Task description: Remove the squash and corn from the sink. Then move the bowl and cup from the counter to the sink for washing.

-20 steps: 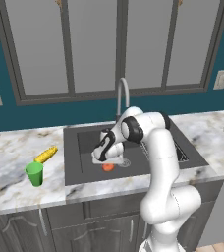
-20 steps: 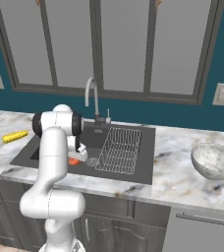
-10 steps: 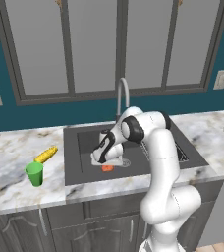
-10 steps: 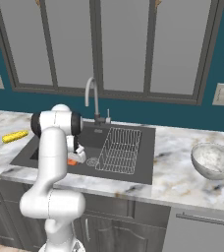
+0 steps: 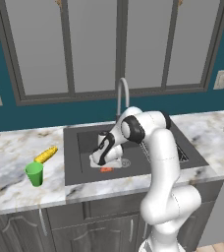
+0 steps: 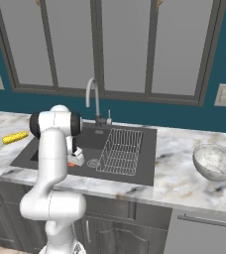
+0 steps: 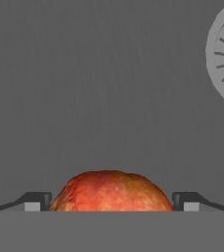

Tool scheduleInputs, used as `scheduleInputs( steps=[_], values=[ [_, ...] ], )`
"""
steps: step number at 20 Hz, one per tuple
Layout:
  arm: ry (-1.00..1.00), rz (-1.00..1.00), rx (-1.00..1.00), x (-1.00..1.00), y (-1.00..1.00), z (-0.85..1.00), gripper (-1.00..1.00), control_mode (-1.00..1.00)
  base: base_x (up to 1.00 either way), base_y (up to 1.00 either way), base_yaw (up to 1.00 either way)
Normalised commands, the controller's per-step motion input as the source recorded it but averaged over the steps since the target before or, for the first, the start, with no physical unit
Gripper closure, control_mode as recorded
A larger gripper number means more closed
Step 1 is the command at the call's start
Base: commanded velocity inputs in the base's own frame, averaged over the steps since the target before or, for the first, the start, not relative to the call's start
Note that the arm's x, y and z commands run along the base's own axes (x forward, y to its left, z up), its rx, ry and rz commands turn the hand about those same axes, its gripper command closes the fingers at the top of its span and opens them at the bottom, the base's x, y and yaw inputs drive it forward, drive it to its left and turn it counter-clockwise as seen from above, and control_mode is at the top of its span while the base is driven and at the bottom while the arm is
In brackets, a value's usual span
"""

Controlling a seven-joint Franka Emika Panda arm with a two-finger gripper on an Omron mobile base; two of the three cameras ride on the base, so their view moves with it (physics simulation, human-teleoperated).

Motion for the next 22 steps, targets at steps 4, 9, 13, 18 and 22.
scheduleInputs(
  steps=[4, 9, 13, 18, 22],
  values=[
    [0.0, -0.04, 0.0, -0.02, 0.03, 0.01, 1.0, -1.0, 0.0, 0.0, 0.0],
    [0.0, -0.03, 0.0, 0.0, 0.0, 0.12, 1.0, -1.0, 0.0, 0.0, 0.0],
    [0.0, -0.02, 0.0, 0.0, 0.0, 0.22, 1.0, -1.0, 0.0, 0.0, 0.0],
    [0.0, 0.0, 0.0, 0.0, 0.0, 0.26, 1.0, -1.0, 0.0, 0.0, 0.0],
    [0.0, 0.0, 0.0, 0.0, 0.0, 0.27, 1.0, -1.0, 0.0, 0.0, 0.0]
  ],
)
